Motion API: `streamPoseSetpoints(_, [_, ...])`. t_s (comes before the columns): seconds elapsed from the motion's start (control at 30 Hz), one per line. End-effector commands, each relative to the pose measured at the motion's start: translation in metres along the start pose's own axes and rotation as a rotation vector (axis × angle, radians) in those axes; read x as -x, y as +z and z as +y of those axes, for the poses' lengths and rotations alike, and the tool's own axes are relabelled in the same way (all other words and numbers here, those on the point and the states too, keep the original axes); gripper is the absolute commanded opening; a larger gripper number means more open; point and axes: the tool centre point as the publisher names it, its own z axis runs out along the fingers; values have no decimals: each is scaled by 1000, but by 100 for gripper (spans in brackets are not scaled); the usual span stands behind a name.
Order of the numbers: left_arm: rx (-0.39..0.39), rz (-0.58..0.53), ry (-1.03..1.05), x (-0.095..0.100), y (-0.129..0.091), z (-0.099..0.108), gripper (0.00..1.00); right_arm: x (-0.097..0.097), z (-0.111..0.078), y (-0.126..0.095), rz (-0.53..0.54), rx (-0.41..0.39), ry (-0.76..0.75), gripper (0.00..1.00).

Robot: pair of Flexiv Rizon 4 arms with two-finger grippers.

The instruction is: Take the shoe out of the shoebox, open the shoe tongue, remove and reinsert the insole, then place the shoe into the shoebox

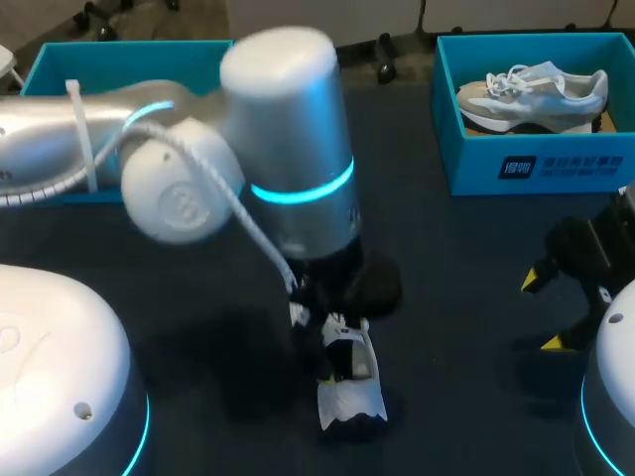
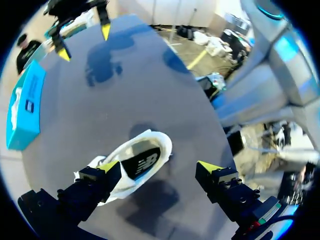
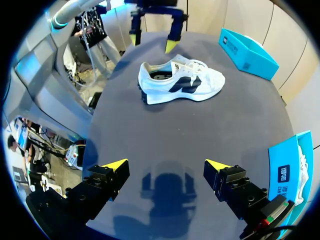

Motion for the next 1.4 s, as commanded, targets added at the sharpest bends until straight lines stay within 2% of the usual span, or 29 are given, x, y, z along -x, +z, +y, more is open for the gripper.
streamPoseSetpoints(0.03, [40,-51,-59,-12,13,-10,100,-1,0,1,-2,-3,0,100])
streamPoseSetpoints(0.47, [82,33,-132,-4,53,-15,100,-1,0,1,-2,-3,0,100])
streamPoseSetpoints(1.07, [116,48,-185,-17,94,-17,100,-1,0,1,-2,-3,0,100])
streamPoseSetpoints(1.1, [117,46,-192,-18,97,-17,95,-1,0,1,-2,-3,0,100])
streamPoseSetpoints(1.3, [124,35,-215,-20,104,-17,91,-1,0,1,-2,-3,0,100])
streamPoseSetpoints(1.4, [139,18,-231,-20,106,-18,80,-1,0,1,-2,-3,0,100])
